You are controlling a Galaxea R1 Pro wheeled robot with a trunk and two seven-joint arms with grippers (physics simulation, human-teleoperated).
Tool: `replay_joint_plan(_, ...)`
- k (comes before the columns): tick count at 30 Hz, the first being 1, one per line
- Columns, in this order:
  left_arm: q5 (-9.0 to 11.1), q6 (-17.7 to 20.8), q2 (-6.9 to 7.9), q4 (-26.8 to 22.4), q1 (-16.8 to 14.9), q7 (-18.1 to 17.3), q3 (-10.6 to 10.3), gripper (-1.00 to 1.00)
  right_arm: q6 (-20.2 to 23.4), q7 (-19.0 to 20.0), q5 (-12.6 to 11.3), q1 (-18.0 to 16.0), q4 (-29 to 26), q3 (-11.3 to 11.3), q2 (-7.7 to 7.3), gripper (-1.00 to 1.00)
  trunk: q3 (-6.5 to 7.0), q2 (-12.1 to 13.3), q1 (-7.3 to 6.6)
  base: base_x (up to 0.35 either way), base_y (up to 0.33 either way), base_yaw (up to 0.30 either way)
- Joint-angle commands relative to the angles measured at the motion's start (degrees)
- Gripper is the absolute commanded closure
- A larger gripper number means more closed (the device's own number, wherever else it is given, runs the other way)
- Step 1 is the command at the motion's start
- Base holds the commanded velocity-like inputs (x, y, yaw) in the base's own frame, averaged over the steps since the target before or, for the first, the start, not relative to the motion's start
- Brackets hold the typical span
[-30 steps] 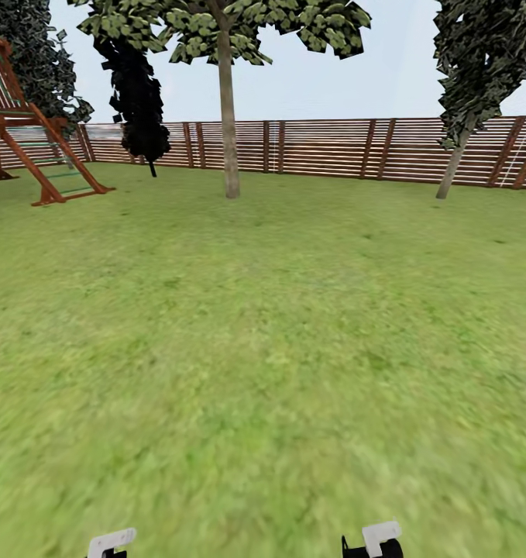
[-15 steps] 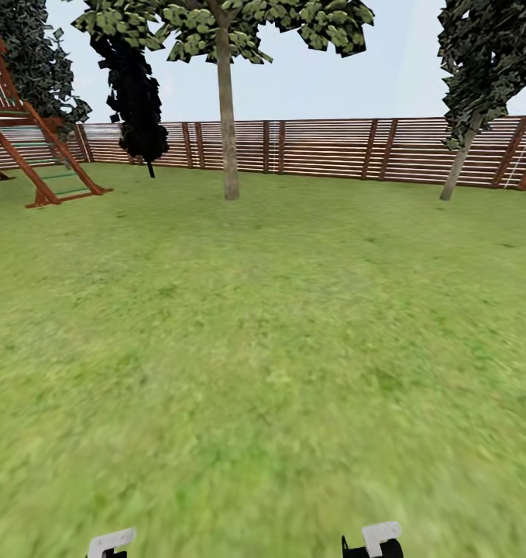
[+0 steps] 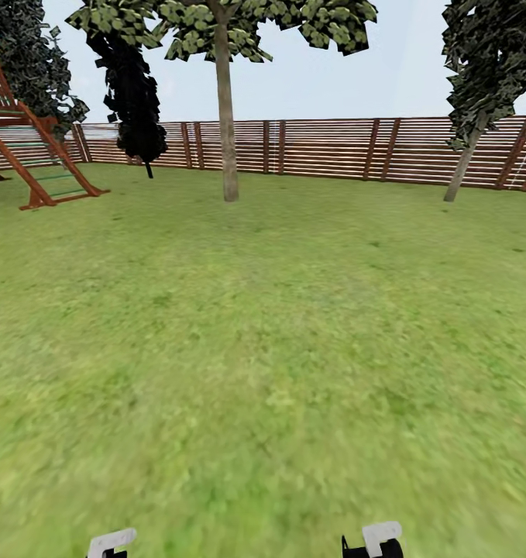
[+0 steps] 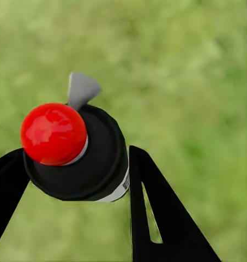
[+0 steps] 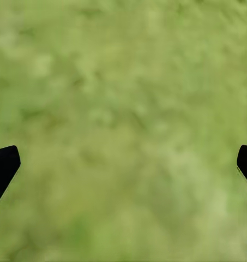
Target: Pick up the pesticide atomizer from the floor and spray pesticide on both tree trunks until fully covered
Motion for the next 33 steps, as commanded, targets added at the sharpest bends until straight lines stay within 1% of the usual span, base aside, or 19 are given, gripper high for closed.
replay_joint_plan(1,-0.3,-0.2,-0.03,0.1,0.0,0.2,0.1,1.00,0.1,-0.6,0.4,0.0,0.1,0.4,0.01,-1.00,-0.05,0.0,0.03,0.340,0.000,0.000)
replay_joint_plan(33,-0.3,-0.2,-0.05,0.1,0.0,0.2,0.1,1.00,0.0,-0.6,0.4,0.0,0.1,0.4,0.01,-1.00,-0.05,0.0,0.03,0.340,0.000,0.000)
